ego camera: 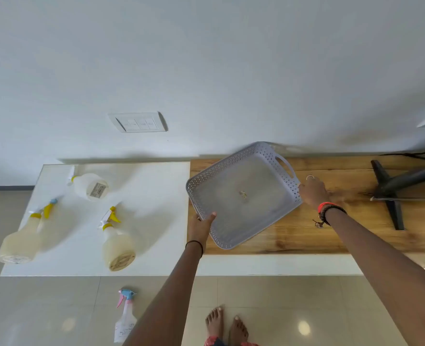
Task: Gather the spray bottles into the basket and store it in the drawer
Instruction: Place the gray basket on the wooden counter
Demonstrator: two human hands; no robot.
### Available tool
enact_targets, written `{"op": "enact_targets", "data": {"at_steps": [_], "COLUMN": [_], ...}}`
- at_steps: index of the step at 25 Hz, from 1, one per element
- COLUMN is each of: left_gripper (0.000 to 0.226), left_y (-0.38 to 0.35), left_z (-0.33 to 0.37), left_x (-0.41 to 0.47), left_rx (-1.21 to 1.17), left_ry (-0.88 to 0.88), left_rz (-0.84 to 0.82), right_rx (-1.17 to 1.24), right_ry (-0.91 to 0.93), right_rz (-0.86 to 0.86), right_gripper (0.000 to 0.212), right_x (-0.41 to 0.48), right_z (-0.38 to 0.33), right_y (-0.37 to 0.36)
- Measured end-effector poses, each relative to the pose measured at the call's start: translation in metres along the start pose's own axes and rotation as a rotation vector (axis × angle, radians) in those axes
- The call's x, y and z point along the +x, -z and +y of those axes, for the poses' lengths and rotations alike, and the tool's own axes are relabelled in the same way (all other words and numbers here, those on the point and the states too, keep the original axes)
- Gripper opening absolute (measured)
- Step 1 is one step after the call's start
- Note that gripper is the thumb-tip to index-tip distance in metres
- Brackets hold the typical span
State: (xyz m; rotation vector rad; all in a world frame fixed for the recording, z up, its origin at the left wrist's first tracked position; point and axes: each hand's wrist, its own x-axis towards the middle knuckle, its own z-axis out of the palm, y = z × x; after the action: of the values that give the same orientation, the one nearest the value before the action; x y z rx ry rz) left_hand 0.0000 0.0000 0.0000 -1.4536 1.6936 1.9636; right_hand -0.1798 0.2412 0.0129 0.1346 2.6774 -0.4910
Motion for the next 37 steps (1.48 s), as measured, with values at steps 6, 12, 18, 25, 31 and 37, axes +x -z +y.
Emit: {"op": "enact_targets", "data": {"at_steps": [6, 12, 18, 25, 31, 37], "left_gripper": [0.025, 0.054, 0.052, 0.056, 0.054, 0.056], "left_y": [-0.008, -0.004, -0.008, 0.000, -0.003, -0.017], "left_z": [-0.009, -0.012, -0.019, -0.001, 0.022, 0.029], "left_x": [0.015, 0.026, 0.030, 0.029, 0.034, 0.050], "left_rx": [0.104, 0.149, 0.120, 0.251, 0.344, 0.433], "left_ry": [0.002, 0.040, -0.014, -0.111, -0.176, -0.238], "left_rz": [0.181, 0.147, 0.165, 0.216, 0.173, 0.075], "right_rx": [0.128, 0.006, 0.037, 0.110, 0.261, 0.330], "right_ry": [-0.057, -0.122, -0.120, -0.163, -0.246, -0.353], "right_rz": [-0.104, 0.180, 0.057, 0.102, 0.145, 0.235], "right_gripper": [0.020, 0.032, 0.019, 0.032, 0.040, 0.036], "right_x": [0.024, 0.033, 0.047, 0.032, 0.007, -0.012], "right_z": [0.002, 0.000, 0.004, 0.017, 0.041, 0.071], "right_y": [-0.015, -0.030, -0.043, -0.032, -0.031, -0.042]}}
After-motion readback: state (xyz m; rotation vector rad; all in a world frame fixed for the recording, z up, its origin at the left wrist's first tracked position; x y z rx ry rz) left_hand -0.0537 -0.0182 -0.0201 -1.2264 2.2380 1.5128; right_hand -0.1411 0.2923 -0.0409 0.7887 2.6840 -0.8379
